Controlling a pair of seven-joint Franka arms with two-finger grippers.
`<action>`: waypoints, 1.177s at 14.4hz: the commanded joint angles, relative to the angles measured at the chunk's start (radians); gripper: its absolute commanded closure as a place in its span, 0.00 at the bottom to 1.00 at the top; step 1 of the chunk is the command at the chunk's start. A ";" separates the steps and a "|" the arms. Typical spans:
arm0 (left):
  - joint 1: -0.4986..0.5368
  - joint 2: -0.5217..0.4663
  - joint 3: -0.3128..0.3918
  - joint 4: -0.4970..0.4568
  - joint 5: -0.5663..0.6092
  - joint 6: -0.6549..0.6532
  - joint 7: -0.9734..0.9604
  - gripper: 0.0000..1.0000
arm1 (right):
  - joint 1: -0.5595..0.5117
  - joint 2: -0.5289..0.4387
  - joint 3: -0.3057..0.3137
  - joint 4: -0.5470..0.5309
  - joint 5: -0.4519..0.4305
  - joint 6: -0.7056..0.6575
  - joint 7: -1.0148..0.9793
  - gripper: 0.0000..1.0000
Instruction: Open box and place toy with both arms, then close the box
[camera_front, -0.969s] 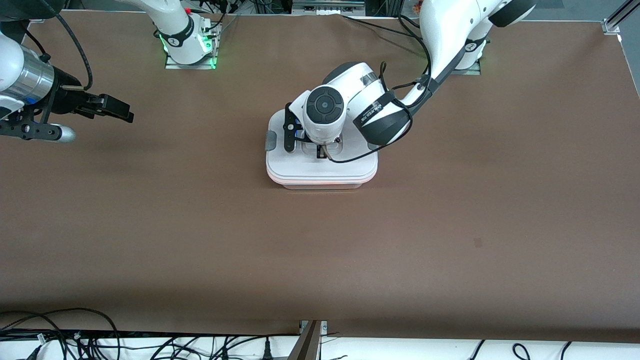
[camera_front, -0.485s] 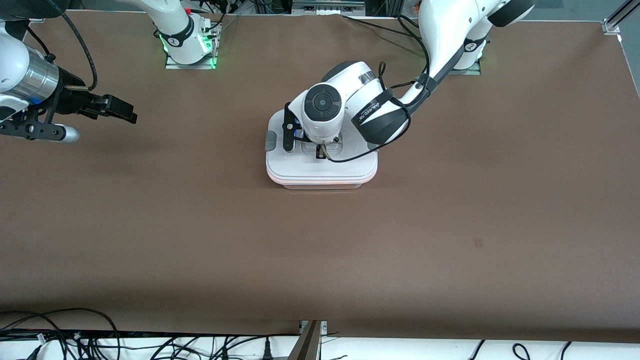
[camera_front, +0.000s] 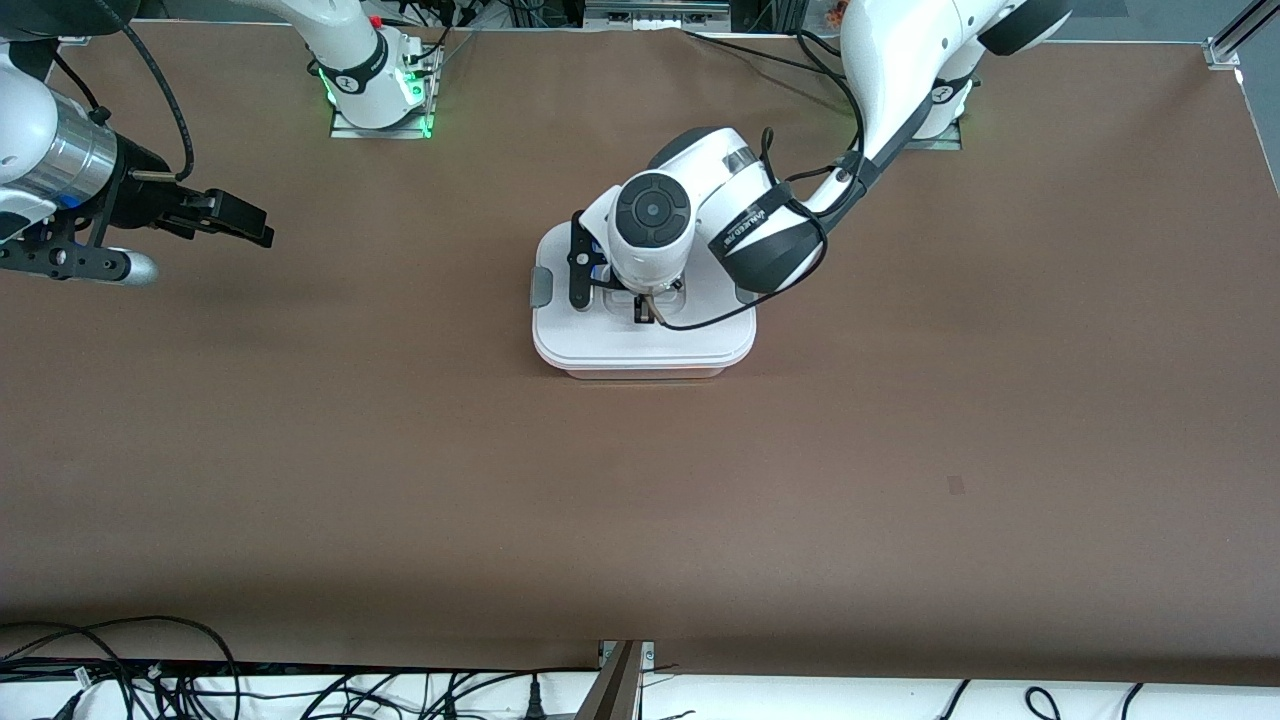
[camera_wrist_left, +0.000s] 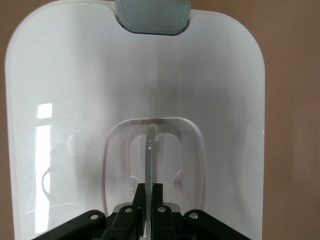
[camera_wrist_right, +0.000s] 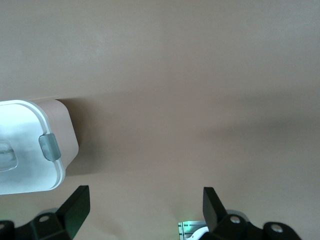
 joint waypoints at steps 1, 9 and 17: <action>0.001 0.018 0.014 -0.005 0.026 0.022 0.003 1.00 | 0.005 -0.048 0.011 -0.029 -0.020 0.013 0.031 0.00; 0.009 -0.048 0.008 -0.004 0.026 -0.022 -0.058 0.00 | 0.005 -0.065 0.017 -0.035 -0.049 0.012 0.031 0.00; 0.188 -0.279 0.008 0.006 0.026 -0.287 -0.358 0.00 | 0.005 -0.063 0.016 -0.026 -0.047 0.013 0.024 0.00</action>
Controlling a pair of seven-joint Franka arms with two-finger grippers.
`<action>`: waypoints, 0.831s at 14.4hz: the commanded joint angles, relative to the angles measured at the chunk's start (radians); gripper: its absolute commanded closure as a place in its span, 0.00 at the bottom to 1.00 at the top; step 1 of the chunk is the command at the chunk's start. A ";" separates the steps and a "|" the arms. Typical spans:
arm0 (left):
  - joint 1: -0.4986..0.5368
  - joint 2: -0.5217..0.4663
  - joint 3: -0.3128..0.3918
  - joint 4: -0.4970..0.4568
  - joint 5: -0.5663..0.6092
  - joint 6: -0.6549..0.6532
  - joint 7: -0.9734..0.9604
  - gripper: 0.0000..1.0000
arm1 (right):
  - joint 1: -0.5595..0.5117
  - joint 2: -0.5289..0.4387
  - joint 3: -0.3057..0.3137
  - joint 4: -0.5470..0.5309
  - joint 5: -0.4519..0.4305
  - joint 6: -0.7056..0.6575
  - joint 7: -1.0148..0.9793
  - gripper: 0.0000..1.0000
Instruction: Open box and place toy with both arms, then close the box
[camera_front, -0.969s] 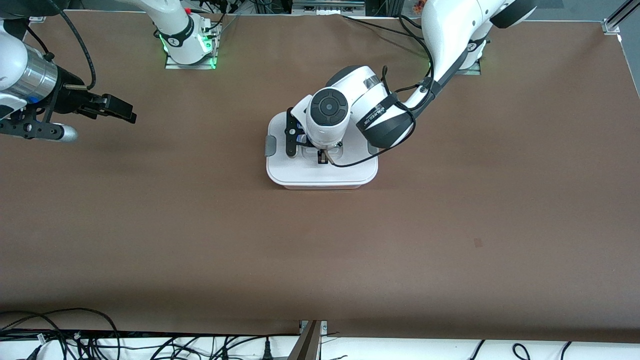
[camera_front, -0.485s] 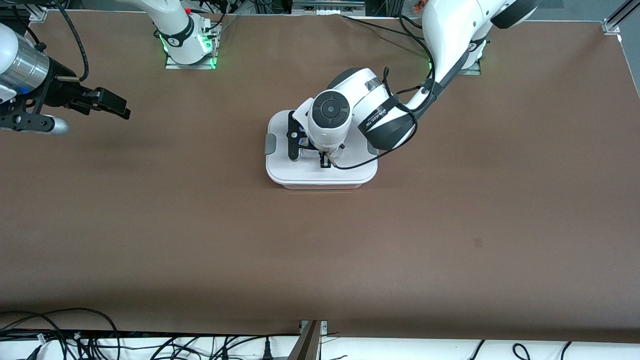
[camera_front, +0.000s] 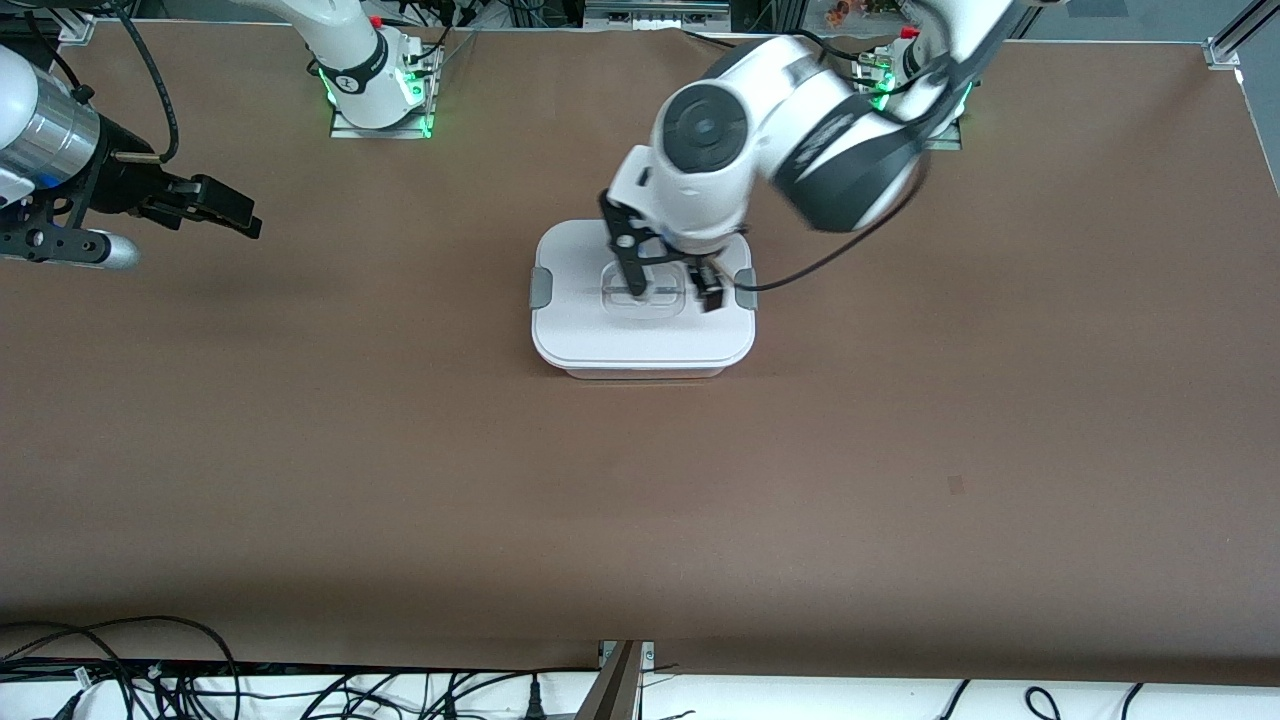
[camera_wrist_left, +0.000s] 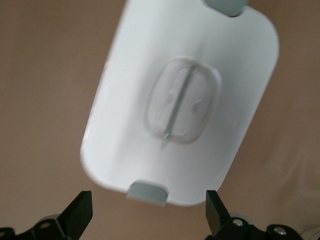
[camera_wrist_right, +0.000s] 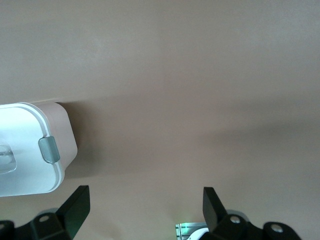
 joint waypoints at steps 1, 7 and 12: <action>0.133 -0.088 -0.001 -0.023 0.022 -0.066 -0.041 0.00 | 0.003 -0.027 0.004 -0.015 -0.017 0.008 0.008 0.00; 0.348 -0.164 0.005 -0.021 0.068 -0.087 -0.041 0.00 | -0.007 -0.014 -0.003 0.005 -0.009 0.000 -0.012 0.00; 0.300 -0.319 0.340 -0.095 -0.125 -0.061 -0.086 0.00 | 0.002 -0.024 0.004 -0.001 -0.021 0.000 0.017 0.00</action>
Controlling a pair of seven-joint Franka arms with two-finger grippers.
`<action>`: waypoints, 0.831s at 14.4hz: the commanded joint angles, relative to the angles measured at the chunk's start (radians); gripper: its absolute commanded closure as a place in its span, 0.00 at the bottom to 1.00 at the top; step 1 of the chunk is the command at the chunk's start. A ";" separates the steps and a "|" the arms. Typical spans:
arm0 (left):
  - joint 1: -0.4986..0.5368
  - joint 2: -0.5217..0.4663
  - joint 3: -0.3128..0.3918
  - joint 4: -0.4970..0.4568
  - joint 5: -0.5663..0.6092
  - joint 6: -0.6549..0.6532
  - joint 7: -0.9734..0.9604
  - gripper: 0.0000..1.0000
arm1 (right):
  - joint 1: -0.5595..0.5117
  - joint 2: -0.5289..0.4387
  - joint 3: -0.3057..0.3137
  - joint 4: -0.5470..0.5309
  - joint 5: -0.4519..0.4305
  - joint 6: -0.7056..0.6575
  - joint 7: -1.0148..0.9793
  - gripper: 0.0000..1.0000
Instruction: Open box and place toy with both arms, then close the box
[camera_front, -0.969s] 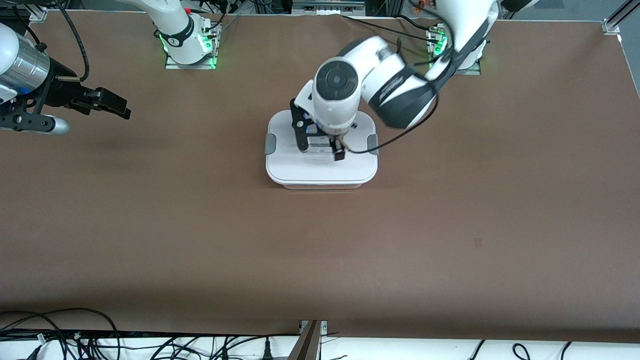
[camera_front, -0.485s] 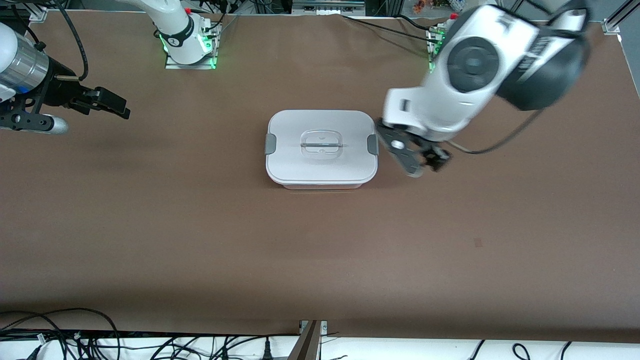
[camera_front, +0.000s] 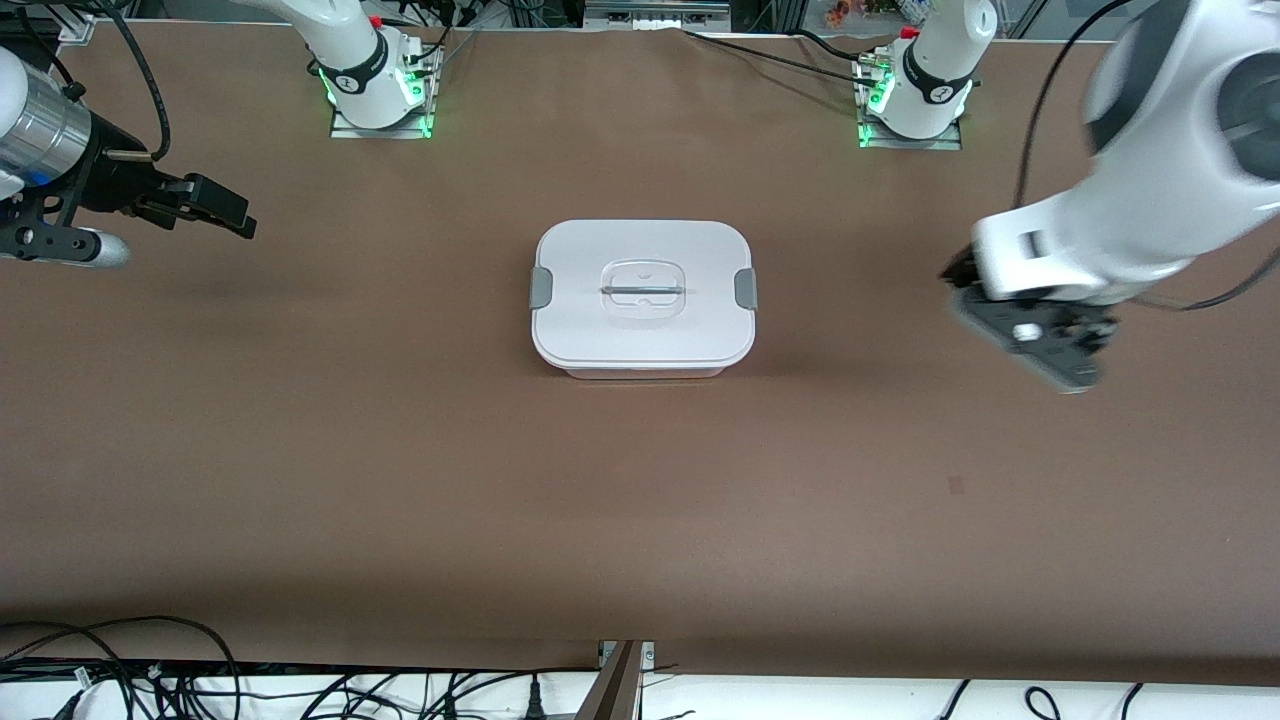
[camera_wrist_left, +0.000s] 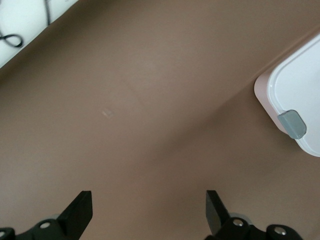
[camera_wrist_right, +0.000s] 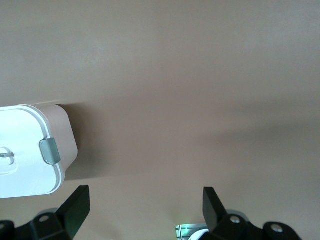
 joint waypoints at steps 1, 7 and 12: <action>-0.083 -0.103 0.225 -0.102 -0.126 0.046 -0.108 0.00 | 0.004 -0.024 0.007 -0.009 -0.027 -0.003 0.017 0.00; -0.096 -0.344 0.294 -0.497 -0.168 0.206 -0.300 0.00 | 0.004 -0.029 0.007 -0.014 -0.045 -0.003 0.016 0.00; -0.096 -0.332 0.288 -0.500 -0.083 0.237 -0.304 0.00 | 0.004 -0.029 0.007 -0.016 -0.045 -0.002 0.016 0.00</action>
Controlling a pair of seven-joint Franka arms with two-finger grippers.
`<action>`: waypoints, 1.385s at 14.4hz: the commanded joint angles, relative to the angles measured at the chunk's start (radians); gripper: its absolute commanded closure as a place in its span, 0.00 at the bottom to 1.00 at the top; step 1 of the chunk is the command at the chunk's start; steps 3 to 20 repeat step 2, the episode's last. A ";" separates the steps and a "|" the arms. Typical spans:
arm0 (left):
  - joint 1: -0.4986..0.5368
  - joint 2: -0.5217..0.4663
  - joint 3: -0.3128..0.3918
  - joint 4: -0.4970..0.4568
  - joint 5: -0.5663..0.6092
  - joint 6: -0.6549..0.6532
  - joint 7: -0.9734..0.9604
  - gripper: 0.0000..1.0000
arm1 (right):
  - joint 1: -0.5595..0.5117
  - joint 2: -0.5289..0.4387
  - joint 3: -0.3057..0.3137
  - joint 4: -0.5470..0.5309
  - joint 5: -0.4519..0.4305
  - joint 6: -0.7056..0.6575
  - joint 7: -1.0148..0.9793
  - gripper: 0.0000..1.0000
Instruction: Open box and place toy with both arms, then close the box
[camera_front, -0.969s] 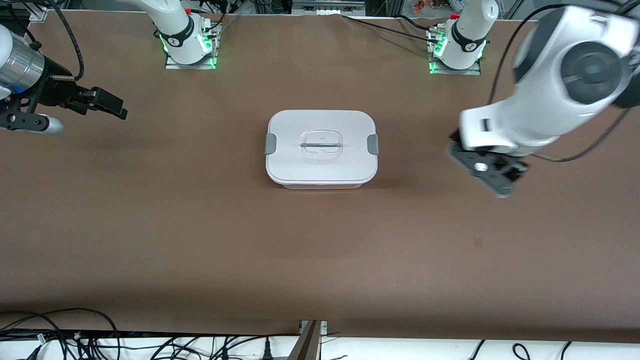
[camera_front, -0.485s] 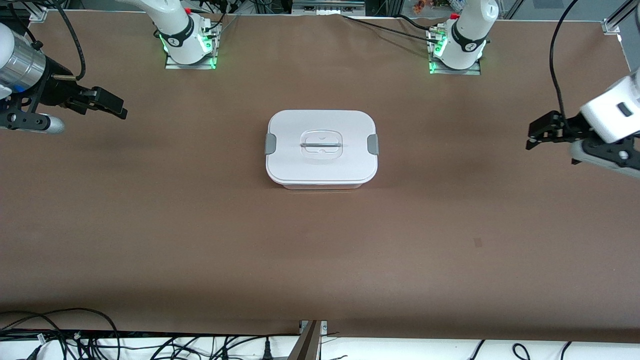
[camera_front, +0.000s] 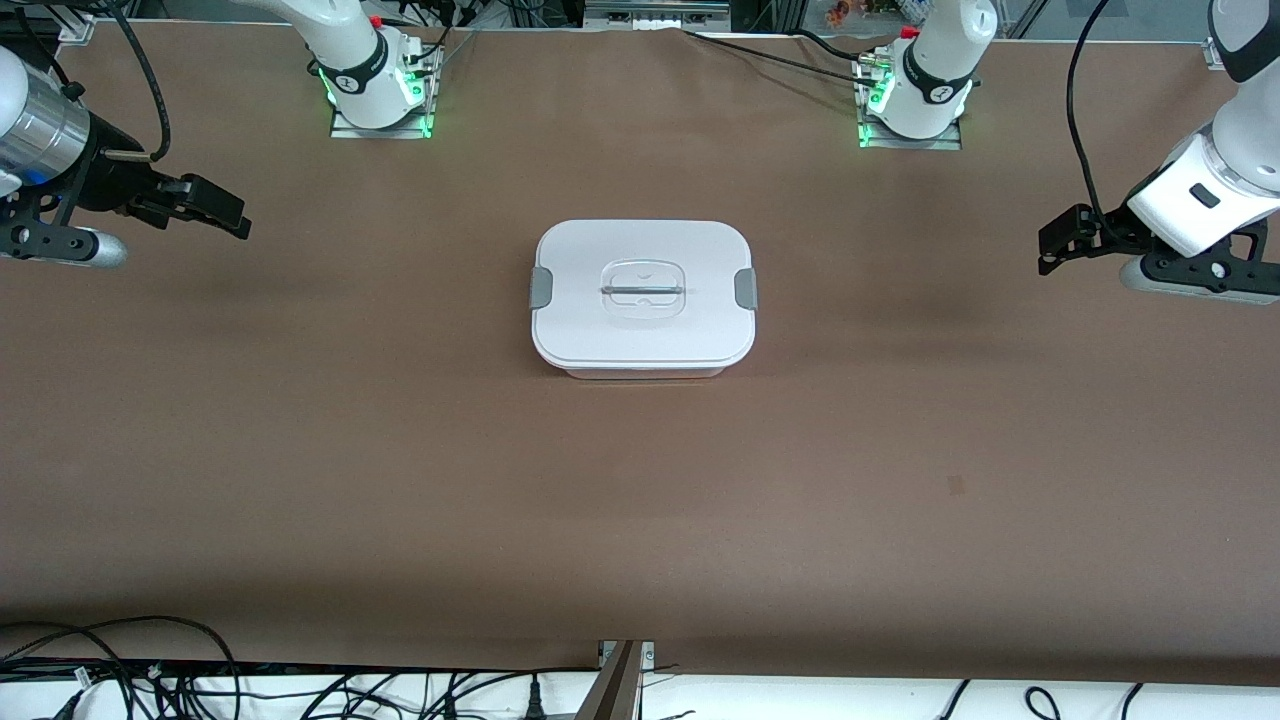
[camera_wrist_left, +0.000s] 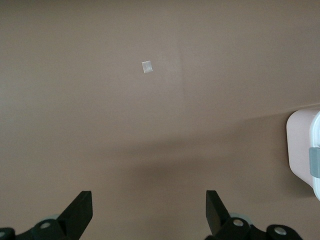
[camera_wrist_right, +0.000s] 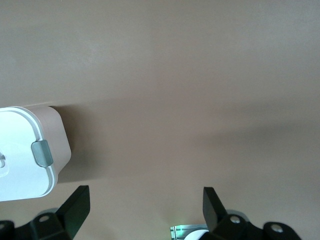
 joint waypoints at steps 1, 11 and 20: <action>-0.007 -0.009 0.009 -0.015 -0.002 0.025 -0.014 0.00 | 0.003 -0.027 0.007 -0.014 -0.020 -0.001 0.016 0.00; -0.007 -0.010 0.008 -0.015 -0.004 0.022 -0.016 0.00 | 0.003 -0.027 0.007 -0.015 -0.020 -0.001 0.016 0.00; -0.007 -0.010 0.008 -0.015 -0.004 0.022 -0.016 0.00 | 0.003 -0.027 0.007 -0.015 -0.020 -0.001 0.016 0.00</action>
